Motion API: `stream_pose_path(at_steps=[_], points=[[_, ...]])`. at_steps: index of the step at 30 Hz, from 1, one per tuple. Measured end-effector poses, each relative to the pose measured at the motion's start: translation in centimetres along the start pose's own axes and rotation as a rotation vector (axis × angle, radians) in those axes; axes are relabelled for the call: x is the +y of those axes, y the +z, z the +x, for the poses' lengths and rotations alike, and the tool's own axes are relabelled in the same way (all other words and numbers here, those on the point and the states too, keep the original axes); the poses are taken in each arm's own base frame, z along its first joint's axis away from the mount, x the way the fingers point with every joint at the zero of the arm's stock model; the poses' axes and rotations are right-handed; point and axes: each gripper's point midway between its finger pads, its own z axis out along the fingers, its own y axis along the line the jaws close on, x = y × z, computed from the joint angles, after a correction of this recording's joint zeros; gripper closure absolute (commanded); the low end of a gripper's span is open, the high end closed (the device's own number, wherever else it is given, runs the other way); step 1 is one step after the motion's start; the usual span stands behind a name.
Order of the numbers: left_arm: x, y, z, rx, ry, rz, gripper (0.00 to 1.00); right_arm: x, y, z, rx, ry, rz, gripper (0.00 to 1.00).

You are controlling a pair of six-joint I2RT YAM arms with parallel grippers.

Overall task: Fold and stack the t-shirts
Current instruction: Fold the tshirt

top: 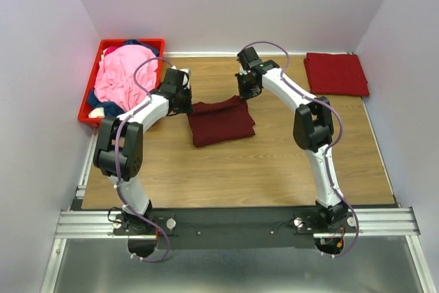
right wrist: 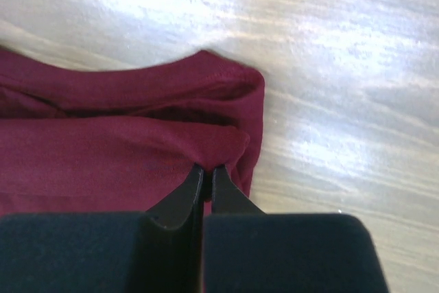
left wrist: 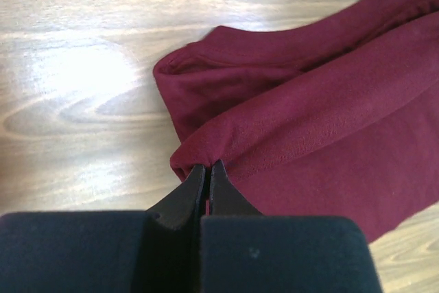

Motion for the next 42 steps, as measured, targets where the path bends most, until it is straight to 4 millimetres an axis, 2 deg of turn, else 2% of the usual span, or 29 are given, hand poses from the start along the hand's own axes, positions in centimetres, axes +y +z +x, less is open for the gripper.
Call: stream_pose_path(at_steps=[2, 3, 4, 5, 9, 11, 12, 14, 15, 16, 17, 19, 20, 23, 25, 29, 34, 42], points=[[0.1, 0.3, -0.1, -0.002, -0.009, 0.0, 0.81, 0.0, 0.3, -0.2, -0.011, 0.002, -0.003, 0.9], [0.1, 0.4, -0.1, -0.004, -0.013, 0.001, 0.77, 0.0, 0.5, -0.3, -0.017, 0.005, -0.005, 0.81], [0.1, 0.4, -0.2, -0.007, -0.016, 0.003, 0.67, -0.1, 0.6, -0.3, -0.018, 0.011, -0.005, 0.75], [0.0, 0.4, -0.3, -0.012, -0.015, 0.006, 0.63, -0.1, 0.8, -0.3, -0.021, 0.012, -0.005, 0.67], [0.0, 0.4, -0.9, -0.029, -0.018, 0.009, 0.59, -1.0, 1.3, 0.3, -0.019, 0.034, 0.015, 0.55], [0.1, 0.2, -1.2, -0.042, -0.018, 0.007, 0.59, -1.5, 1.0, 0.8, -0.022, 0.047, 0.025, 0.54], [0.1, -0.3, -1.4, -0.055, -0.018, 0.003, 0.59, -1.7, 0.8, 0.9, -0.031, 0.053, 0.026, 0.5], [0.0, -1.6, -2.0, -0.091, -0.013, 0.002, 0.53, -2.2, -0.6, 1.3, -0.047, 0.064, 0.024, 0.45], [-0.1, -2.4, -2.4, -0.113, -0.01, 0.005, 0.44, -2.3, -1.6, 1.3, -0.067, 0.072, 0.009, 0.44], [-0.3, -3.7, -3.0, -0.147, -0.005, 0.011, 0.39, -2.4, -2.7, 1.0, -0.097, 0.08, -0.01, 0.43], [-0.4, -4.1, -3.1, -0.16, -0.001, 0.013, 0.4, -2.5, -3.8, 0.7, -0.124, 0.088, -0.033, 0.43], [-1.1, -6.9, -4.6, -0.246, 0.013, 0.037, 0.4, -2.6, -6.0, -0.4, -0.19, 0.104, -0.101, 0.43], [-1.2, -7.4, -4.7, -0.263, 0.014, 0.042, 0.4, -2.7, -7.1, -1.1, -0.224, 0.11, -0.133, 0.43], [-1.3, -8.9, -4.3, -0.304, 0.013, 0.054, 0.39, -2.9, -8.2, -2.4, -0.284, 0.115, -0.2, 0.43], [-1.1, -8.7, -3.7, -0.302, 0.006, 0.054, 0.39, -2.5, -7.8, -2.5, -0.293, 0.105, -0.241, 0.43], [0.2, -6.8, -2.3, -0.255, -0.032, 0.041, 0.4, -1.4, -6.1, -2.0, -0.273, 0.078, -0.345, 0.43], [1.8, -3.4, -2.4, -0.203, -0.085, 0.036, 0.4, -1.4, -3.1, -1.4, -0.23, 0.057, -0.42, 0.42], [2.1, 1.7, -3.6, -0.144, -0.097, 0.037, 0.44, -1.4, 1.0, -1.9, -0.214, 0.018, -0.472, 0.42]])
